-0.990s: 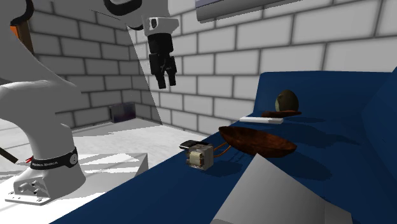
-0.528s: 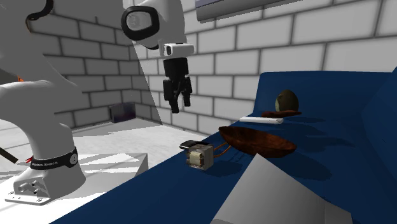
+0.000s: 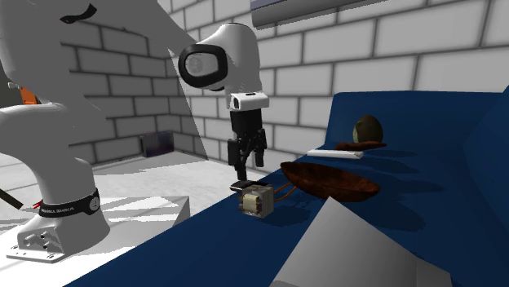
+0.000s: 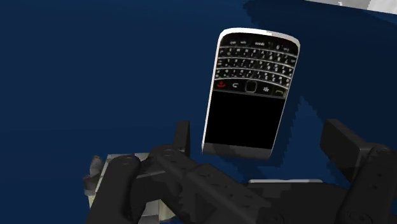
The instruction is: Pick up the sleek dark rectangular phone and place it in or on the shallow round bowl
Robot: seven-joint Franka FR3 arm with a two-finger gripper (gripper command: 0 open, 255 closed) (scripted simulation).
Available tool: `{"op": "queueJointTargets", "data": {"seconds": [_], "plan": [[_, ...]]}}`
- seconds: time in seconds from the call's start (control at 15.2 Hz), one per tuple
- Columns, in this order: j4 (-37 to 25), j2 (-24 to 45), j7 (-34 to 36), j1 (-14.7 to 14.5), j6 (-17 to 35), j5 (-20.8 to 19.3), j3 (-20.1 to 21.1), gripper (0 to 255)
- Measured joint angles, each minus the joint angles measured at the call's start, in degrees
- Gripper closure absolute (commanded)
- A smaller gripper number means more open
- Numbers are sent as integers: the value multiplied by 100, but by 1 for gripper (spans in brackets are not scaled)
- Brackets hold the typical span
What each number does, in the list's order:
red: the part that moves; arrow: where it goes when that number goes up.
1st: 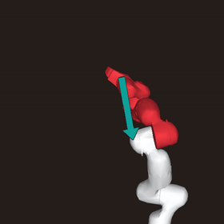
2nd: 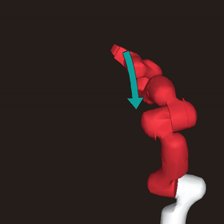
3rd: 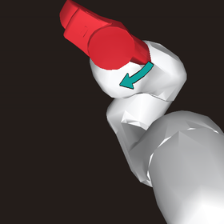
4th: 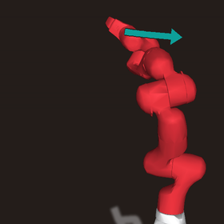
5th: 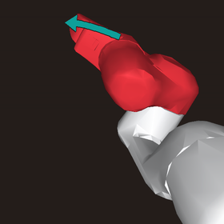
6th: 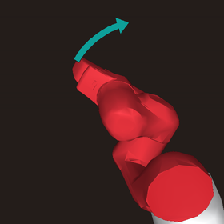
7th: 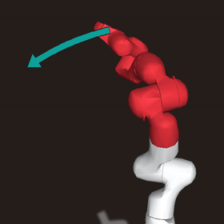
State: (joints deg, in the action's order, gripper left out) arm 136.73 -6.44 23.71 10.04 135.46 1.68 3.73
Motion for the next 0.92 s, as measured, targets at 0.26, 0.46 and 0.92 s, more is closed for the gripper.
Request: {"op": "queueJointTargets", "data": {"seconds": [0.26, 0.46, 0.92], "plan": [[103, 229, 43, 3, 327, -12, 5, 0], [149, 408, 49, 5, 551, -23, 6, 0], [162, 459, 52, 5, 618, -27, 7, 255]]}}
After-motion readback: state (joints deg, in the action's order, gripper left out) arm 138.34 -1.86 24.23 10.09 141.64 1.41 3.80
